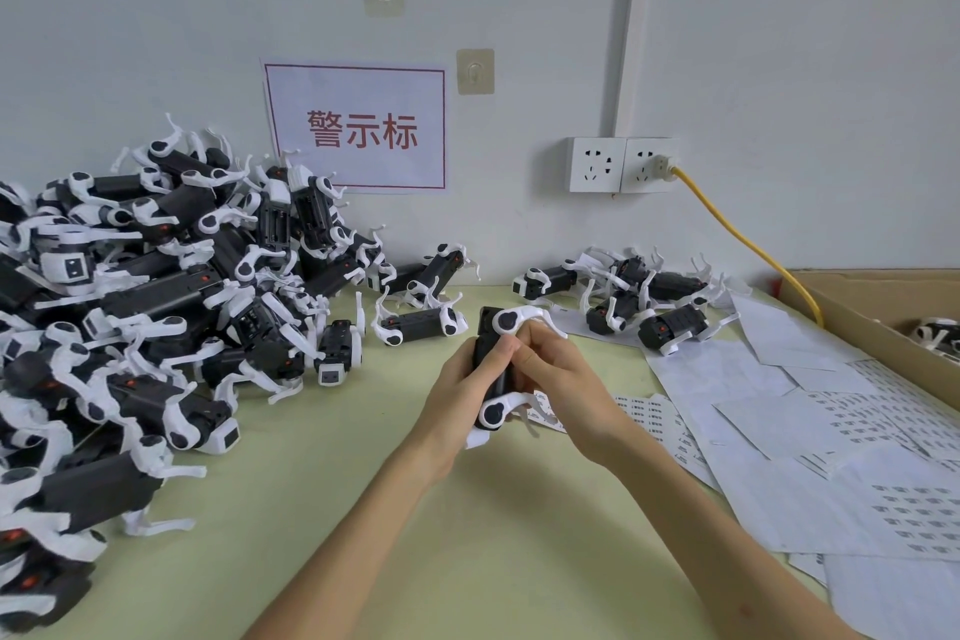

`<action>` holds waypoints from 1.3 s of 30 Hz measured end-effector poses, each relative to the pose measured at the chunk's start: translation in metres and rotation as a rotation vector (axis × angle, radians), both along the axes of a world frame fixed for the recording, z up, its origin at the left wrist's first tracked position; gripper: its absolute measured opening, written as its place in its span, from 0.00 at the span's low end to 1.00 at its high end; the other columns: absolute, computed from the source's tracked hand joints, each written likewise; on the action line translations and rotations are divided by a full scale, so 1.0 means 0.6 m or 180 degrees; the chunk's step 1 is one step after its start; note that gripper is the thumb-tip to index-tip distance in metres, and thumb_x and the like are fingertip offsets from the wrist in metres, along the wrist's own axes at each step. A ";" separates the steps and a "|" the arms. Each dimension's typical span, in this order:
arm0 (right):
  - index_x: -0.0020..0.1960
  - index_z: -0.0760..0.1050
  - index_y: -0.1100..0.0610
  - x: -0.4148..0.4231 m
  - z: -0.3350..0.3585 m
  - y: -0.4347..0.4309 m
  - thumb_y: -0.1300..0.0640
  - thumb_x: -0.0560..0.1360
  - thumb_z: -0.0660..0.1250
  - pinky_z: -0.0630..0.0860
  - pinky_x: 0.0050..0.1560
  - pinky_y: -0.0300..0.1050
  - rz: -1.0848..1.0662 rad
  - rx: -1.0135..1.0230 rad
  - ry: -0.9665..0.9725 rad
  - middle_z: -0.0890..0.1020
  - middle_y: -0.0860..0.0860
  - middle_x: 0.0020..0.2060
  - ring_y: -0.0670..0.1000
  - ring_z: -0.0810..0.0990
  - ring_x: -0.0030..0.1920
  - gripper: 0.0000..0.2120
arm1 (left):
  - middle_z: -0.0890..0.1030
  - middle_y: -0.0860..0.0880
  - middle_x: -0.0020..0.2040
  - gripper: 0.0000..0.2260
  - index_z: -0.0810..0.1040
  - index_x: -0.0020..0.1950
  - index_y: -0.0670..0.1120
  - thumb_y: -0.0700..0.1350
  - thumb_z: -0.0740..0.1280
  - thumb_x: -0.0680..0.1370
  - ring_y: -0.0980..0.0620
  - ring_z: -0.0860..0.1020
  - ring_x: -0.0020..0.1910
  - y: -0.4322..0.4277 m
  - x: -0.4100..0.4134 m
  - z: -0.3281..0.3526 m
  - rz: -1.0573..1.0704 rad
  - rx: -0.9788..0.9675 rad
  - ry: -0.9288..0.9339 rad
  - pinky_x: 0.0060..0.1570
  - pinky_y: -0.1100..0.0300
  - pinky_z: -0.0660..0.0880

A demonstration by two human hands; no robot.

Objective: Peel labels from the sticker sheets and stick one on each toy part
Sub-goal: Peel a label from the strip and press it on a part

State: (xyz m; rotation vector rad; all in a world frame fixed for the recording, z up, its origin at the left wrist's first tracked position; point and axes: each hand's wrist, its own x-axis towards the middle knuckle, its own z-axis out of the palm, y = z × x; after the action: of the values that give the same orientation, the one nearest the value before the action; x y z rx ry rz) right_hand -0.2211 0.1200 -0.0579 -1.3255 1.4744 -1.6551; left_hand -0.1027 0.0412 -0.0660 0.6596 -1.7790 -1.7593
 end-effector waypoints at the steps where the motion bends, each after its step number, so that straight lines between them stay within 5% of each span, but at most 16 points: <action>1: 0.44 0.69 0.61 0.001 0.001 0.001 0.56 0.84 0.62 0.69 0.39 0.52 0.0014 -0.0013 -0.0006 0.73 0.60 0.34 0.58 0.71 0.36 0.12 | 0.85 0.54 0.49 0.30 0.79 0.56 0.56 0.75 0.66 0.64 0.53 0.85 0.43 0.000 -0.001 0.000 0.0023 -0.0021 0.0016 0.36 0.60 0.76; 5: 0.43 0.70 0.61 0.001 0.004 0.002 0.56 0.84 0.63 0.68 0.41 0.52 -0.0041 -0.0020 0.0022 0.72 0.57 0.32 0.57 0.70 0.37 0.12 | 0.86 0.46 0.54 0.30 0.80 0.57 0.52 0.73 0.68 0.66 0.44 0.87 0.49 0.001 -0.007 -0.003 0.0063 -0.0021 0.0152 0.55 0.44 0.81; 8: 0.43 0.70 0.60 0.000 0.003 0.002 0.57 0.83 0.63 0.67 0.43 0.52 -0.0078 -0.0002 0.0011 0.72 0.53 0.31 0.55 0.69 0.37 0.12 | 0.84 0.42 0.48 0.28 0.80 0.54 0.47 0.72 0.69 0.72 0.42 0.87 0.47 0.002 -0.007 -0.002 0.0168 -0.0016 0.0205 0.34 0.63 0.78; 13: 0.42 0.69 0.60 -0.004 0.000 -0.001 0.58 0.84 0.63 0.68 0.41 0.46 -0.0074 0.0020 0.0014 0.73 0.50 0.30 0.52 0.69 0.34 0.12 | 0.85 0.39 0.51 0.18 0.82 0.52 0.50 0.63 0.64 0.80 0.46 0.87 0.45 0.001 -0.005 -0.006 0.0057 0.0014 0.0209 0.30 0.67 0.76; 19: 0.39 0.66 0.60 -0.009 -0.004 -0.005 0.63 0.84 0.60 0.69 0.33 0.36 -0.0111 0.0037 -0.0184 0.73 0.49 0.28 0.47 0.71 0.29 0.15 | 0.86 0.43 0.49 0.20 0.83 0.60 0.47 0.61 0.63 0.81 0.45 0.85 0.46 -0.004 -0.014 -0.010 -0.0039 0.0498 0.0503 0.56 0.45 0.81; 24: 0.38 0.67 0.60 -0.007 -0.002 -0.005 0.63 0.84 0.60 0.68 0.33 0.37 -0.0109 0.0014 -0.0240 0.73 0.49 0.28 0.48 0.70 0.29 0.15 | 0.87 0.41 0.51 0.24 0.82 0.61 0.46 0.63 0.65 0.76 0.43 0.86 0.48 -0.004 -0.015 -0.009 0.0009 0.0287 0.0438 0.51 0.46 0.83; 28: 0.40 0.70 0.61 -0.007 -0.001 -0.003 0.63 0.83 0.63 0.70 0.36 0.41 -0.0194 -0.0013 -0.0217 0.75 0.50 0.29 0.51 0.72 0.32 0.13 | 0.86 0.37 0.50 0.18 0.80 0.60 0.42 0.55 0.63 0.84 0.41 0.86 0.46 -0.004 -0.020 -0.013 0.0124 0.0264 0.0412 0.43 0.48 0.83; 32: 0.39 0.72 0.61 -0.006 -0.002 -0.004 0.64 0.82 0.64 0.71 0.42 0.46 -0.0208 -0.0055 -0.0255 0.76 0.52 0.30 0.52 0.73 0.34 0.12 | 0.85 0.44 0.42 0.13 0.80 0.56 0.44 0.51 0.61 0.86 0.45 0.85 0.40 -0.007 -0.022 -0.015 0.0128 0.0339 0.0343 0.35 0.54 0.81; 39: 0.44 0.76 0.60 -0.018 -0.001 0.000 0.60 0.70 0.66 0.68 0.32 0.38 -0.0806 -0.0767 -0.0322 0.72 0.49 0.27 0.47 0.69 0.29 0.05 | 0.85 0.46 0.43 0.06 0.75 0.54 0.42 0.44 0.62 0.84 0.46 0.85 0.41 -0.005 -0.027 -0.016 0.0147 0.0598 0.0561 0.35 0.54 0.81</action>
State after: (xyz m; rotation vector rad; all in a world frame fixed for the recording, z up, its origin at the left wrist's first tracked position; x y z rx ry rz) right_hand -0.2316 0.1198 -0.0582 -1.1933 1.4670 -2.0860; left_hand -0.1190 0.0383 -0.0755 0.5947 -1.4832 -1.9059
